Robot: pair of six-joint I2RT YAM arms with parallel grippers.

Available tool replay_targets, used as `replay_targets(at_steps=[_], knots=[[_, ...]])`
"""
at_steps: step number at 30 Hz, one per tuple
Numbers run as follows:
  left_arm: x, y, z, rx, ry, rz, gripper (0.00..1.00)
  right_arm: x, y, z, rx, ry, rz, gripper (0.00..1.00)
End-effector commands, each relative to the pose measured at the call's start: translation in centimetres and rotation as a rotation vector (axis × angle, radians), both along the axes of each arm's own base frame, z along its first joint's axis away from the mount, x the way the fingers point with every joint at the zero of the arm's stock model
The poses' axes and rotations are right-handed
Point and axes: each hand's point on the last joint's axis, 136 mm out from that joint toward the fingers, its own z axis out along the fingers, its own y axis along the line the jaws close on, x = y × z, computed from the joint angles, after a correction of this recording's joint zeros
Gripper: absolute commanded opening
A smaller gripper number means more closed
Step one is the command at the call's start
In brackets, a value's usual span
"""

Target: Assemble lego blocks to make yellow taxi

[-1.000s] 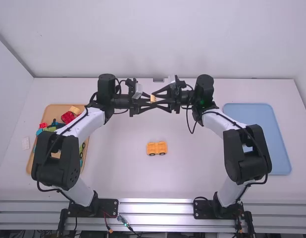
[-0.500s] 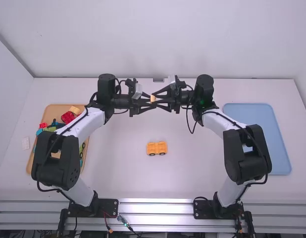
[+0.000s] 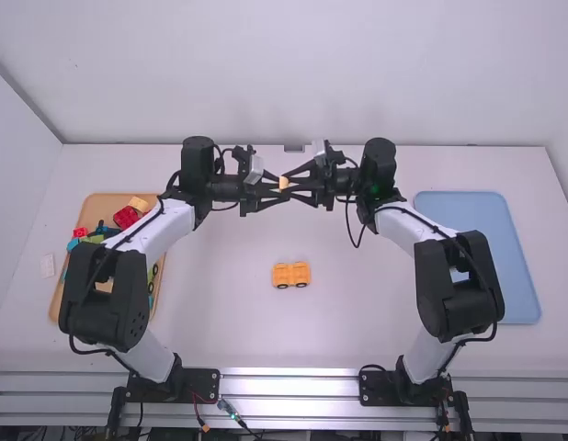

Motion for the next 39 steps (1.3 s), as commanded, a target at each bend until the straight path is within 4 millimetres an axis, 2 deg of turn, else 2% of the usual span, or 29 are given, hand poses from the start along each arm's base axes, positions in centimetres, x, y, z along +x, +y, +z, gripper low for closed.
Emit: replay_targets(at_steps=[1, 4, 5, 6, 7, 8, 10, 17, 19, 23, 25, 29, 34, 37, 39], knots=[[-0.5, -0.1, 0.1, -0.015, 0.005, -0.035, 0.13, 0.3, 0.3, 0.9, 0.008, -0.029, 0.0, 0.33], [-0.6, -0.3, 0.1, -0.015, 0.005, -0.04, 0.18, 0.3, 0.3, 0.9, 0.008, -0.029, 0.0, 0.33], [-0.6, -0.3, 0.1, -0.015, 0.005, -0.04, 0.21, 0.3, 0.3, 0.9, 0.008, -0.029, 0.0, 0.32], [-0.6, -0.3, 0.1, -0.016, 0.005, -0.04, 0.29, 0.3, 0.3, 0.9, 0.007, -0.029, 0.0, 0.31], [-0.6, -0.3, 0.1, -0.016, 0.005, -0.04, 0.3, 0.3, 0.3, 0.9, 0.007, -0.029, 0.0, 0.31], [-0.6, -0.2, 0.1, -0.016, 0.005, -0.039, 0.47, 0.3, 0.3, 0.9, 0.007, -0.028, -0.001, 0.31], [-0.6, -0.2, 0.1, -0.015, 0.004, -0.038, 0.99, 0.3, 0.3, 0.9, 0.007, -0.026, 0.0, 0.31], [-0.5, 0.2, -0.4, -0.007, 0.048, -0.022, 0.99, 0.7, 0.2, 1.0, 0.008, -0.015, -0.019, 0.31], [0.1, 0.5, -1.2, 0.019, 0.084, 0.025, 0.99, 1.6, -0.1, 1.0, 0.005, 0.016, -0.062, 0.31], [2.3, 1.9, -4.5, 0.142, 0.19, 0.214, 0.99, 4.0, -1.0, 0.1, -0.027, 0.085, -0.186, 0.28], [3.2, 3.0, -5.9, 0.205, 0.217, 0.298, 0.99, 5.4, -1.6, -1.3, -0.074, 0.129, -0.263, 0.27], [4.5, 4.9, -7.1, 0.257, 0.242, 0.399, 0.99, 7.1, -2.5, -4.2, -0.212, 0.2, -0.394, 0.22], [5.5, 6.9, -6.9, 0.248, 0.231, 0.448, 0.99, 7.3, -2.8, -6.5, -0.398, 0.248, -0.485, 0.14], [6.3, 8.5, -6.5, 0.232, 0.225, 0.492, 0.99, 6.7, -3.5, -8.4, -0.611, 0.274, -0.559, 0.08], [6.9, 9.6, -6.2, 0.224, 0.208, 0.519, 0.99, 5.6, -4.3, -9.9, -0.777, 0.307, -0.611, 0.04]])
